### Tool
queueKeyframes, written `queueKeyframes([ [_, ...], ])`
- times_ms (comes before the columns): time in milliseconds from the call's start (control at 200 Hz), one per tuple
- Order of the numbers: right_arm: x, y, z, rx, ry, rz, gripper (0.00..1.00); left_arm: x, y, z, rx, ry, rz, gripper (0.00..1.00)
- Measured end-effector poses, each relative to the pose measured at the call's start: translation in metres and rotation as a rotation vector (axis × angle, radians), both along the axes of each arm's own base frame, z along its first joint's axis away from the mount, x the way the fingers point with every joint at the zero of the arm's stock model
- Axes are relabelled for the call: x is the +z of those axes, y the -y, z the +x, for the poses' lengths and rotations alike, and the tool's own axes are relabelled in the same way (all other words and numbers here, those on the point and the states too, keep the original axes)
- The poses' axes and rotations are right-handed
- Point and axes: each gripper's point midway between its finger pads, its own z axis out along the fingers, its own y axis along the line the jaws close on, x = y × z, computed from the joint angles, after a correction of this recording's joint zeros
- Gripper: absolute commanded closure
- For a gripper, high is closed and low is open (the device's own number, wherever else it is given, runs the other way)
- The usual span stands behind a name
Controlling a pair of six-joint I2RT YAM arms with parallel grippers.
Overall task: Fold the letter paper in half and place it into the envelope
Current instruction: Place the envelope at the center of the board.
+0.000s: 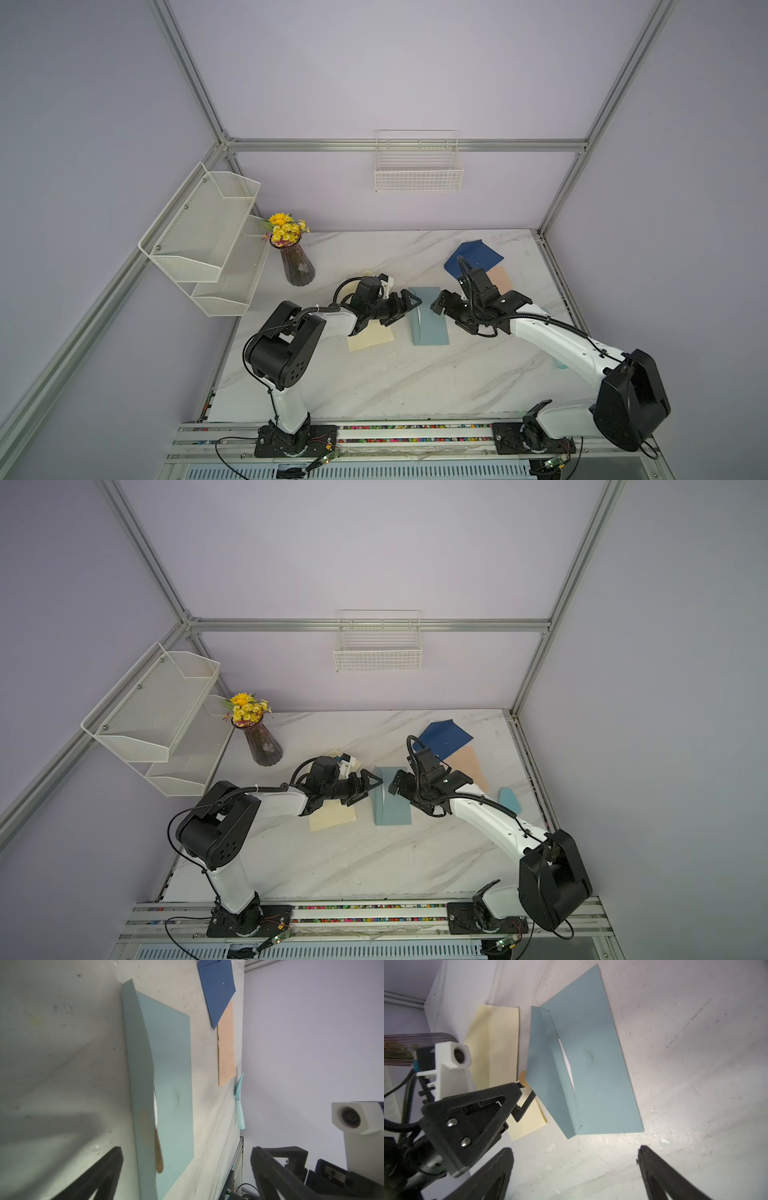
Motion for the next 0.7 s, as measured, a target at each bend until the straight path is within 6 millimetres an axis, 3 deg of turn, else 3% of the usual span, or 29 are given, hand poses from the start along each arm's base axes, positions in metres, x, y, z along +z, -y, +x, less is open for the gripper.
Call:
queueKeyframes([
  [80, -0.012, -0.002, 0.007, 0.015, -0.021, -0.034, 0.42, 0.004, -0.003, 0.000, -0.017, 0.005, 0.048, 0.00],
  [185, -0.025, -0.006, 0.019, 0.035, -0.044, -0.072, 0.87, 0.026, -0.004, 0.005, -0.046, 0.054, 0.094, 0.00],
  [225, -0.029, -0.008, 0.023, 0.040, -0.050, -0.082, 1.00, 0.035, -0.005, 0.006, -0.057, 0.077, 0.110, 0.00],
  [345, -0.039, -0.008, 0.040, 0.047, -0.062, -0.107, 1.00, 0.053, -0.016, 0.006, -0.076, 0.126, 0.161, 0.02],
  [470, -0.048, -0.009, 0.057, 0.055, -0.072, -0.124, 1.00, 0.047, -0.032, 0.005, -0.083, 0.116, 0.215, 0.10],
  [560, -0.059, -0.010, 0.064, 0.068, -0.091, -0.133, 1.00, 0.038, -0.044, 0.003, -0.089, 0.094, 0.255, 0.22],
  [700, -0.081, -0.009, 0.064, 0.084, -0.134, -0.156, 1.00, 0.031, -0.052, 0.001, -0.109, 0.087, 0.293, 0.55],
])
